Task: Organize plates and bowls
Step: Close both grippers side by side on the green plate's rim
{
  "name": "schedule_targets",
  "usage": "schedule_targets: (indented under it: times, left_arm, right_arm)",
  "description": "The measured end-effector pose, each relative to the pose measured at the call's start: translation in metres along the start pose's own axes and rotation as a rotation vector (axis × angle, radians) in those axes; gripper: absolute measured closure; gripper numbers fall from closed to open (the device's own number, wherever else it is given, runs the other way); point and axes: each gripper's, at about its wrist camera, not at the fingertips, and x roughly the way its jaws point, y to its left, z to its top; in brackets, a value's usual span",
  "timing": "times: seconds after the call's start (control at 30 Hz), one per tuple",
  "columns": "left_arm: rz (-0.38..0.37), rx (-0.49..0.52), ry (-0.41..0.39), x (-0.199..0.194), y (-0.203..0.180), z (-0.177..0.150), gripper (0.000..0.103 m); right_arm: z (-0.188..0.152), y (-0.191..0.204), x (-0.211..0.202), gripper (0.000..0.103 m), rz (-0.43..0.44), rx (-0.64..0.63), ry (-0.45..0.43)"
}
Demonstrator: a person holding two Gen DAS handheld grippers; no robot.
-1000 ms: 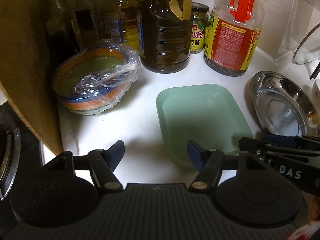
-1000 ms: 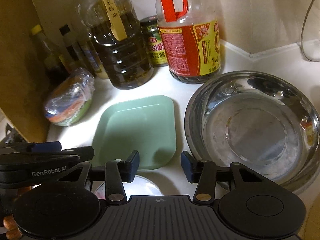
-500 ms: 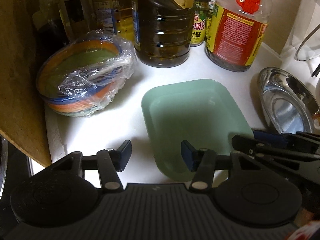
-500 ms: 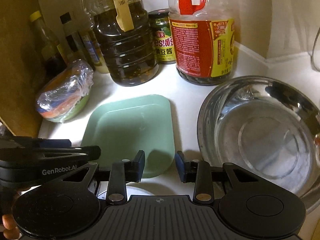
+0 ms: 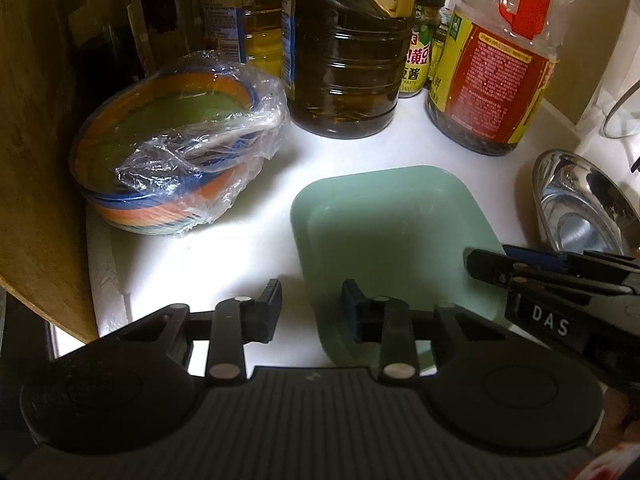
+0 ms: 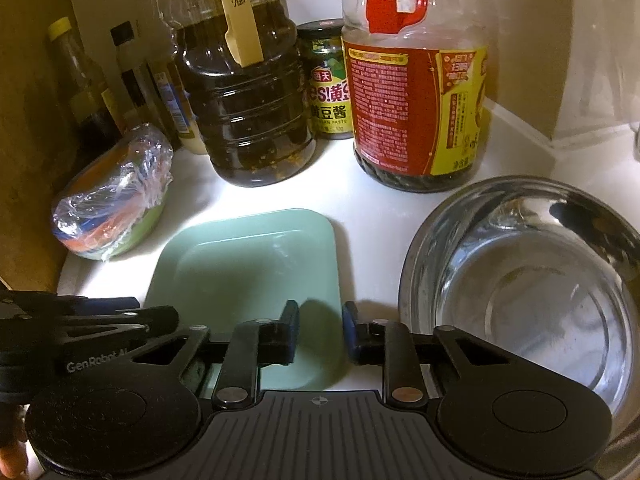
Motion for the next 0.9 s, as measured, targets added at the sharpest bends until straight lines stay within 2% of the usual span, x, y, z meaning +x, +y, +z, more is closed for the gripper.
schedule_targets:
  times: [0.1,0.23,0.67,0.9]
  left_arm:
    - [-0.019,-0.008,-0.007,0.0,0.0,0.0,0.085]
    - [0.004,-0.009,-0.018,0.001,-0.001,0.0,0.089]
    - [-0.01,0.007,-0.103,-0.031,-0.004,0.005,0.092]
    - [-0.063,0.068,-0.146,-0.042,-0.033,0.009,0.092]
  right_arm:
    - [0.001,-0.001,0.002,0.085,0.003,-0.009,-0.005]
    - [0.001,-0.004,0.002,0.097,0.004,-0.014,-0.009]
    - [0.007,-0.007,-0.033,0.098,0.032,-0.005,-0.087]
    - [0.005,-0.025,-0.063,0.098,-0.02,0.036,-0.136]
